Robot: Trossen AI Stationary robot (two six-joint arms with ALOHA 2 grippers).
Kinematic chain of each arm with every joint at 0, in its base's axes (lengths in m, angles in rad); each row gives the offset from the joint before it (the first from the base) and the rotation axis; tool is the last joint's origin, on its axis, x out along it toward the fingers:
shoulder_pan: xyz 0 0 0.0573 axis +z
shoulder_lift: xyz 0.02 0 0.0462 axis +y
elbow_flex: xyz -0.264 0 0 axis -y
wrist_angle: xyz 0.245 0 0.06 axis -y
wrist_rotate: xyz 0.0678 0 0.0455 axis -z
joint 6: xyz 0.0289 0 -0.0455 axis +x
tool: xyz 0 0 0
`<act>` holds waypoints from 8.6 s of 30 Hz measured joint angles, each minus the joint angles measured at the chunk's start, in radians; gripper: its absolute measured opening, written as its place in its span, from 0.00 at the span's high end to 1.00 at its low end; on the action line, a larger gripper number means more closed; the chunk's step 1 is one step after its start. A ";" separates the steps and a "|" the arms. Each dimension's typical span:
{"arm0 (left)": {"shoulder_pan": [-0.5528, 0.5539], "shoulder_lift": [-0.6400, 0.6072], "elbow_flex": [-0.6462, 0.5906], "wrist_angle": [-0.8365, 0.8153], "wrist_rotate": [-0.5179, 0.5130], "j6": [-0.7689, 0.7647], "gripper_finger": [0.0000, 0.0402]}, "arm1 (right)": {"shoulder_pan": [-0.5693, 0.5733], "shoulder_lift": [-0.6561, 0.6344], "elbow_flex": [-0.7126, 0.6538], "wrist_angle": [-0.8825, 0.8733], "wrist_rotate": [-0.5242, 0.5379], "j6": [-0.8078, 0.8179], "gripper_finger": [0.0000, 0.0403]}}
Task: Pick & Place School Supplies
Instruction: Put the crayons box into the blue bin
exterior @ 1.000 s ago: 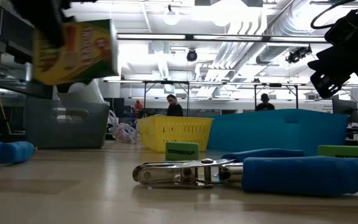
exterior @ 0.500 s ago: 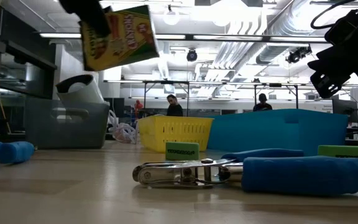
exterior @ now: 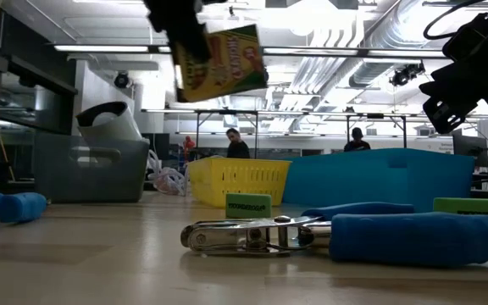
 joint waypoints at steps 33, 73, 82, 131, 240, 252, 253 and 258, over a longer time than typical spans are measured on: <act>0.093 0.193 0.195 -0.024 0.049 0.177 0.73 | 0.000 0.000 0.000 0.002 0.000 0.000 0.79; 0.045 0.191 0.194 0.013 -0.003 0.181 0.73 | 0.001 0.092 0.001 0.308 0.304 -0.130 0.79; 0.045 0.191 0.194 0.015 -0.003 0.160 0.73 | 0.001 0.417 0.110 0.509 0.232 -0.295 0.79; 0.045 0.191 0.194 0.016 -0.002 0.160 0.73 | 0.020 1.066 0.454 0.568 0.258 -0.357 0.30; 0.017 0.155 0.194 0.157 -0.047 0.251 0.55 | 0.093 1.135 0.453 0.657 0.406 -0.472 0.74; -0.008 0.109 0.196 0.169 -0.099 0.273 0.55 | 0.091 1.012 0.453 0.438 0.567 -0.497 0.74; -0.011 0.109 0.196 0.170 -0.099 0.273 0.55 | 0.090 1.009 0.454 0.429 0.582 -0.493 0.74; -0.020 0.106 0.196 0.179 -0.107 0.275 0.55 | 0.090 0.999 0.453 0.376 0.669 -0.405 0.74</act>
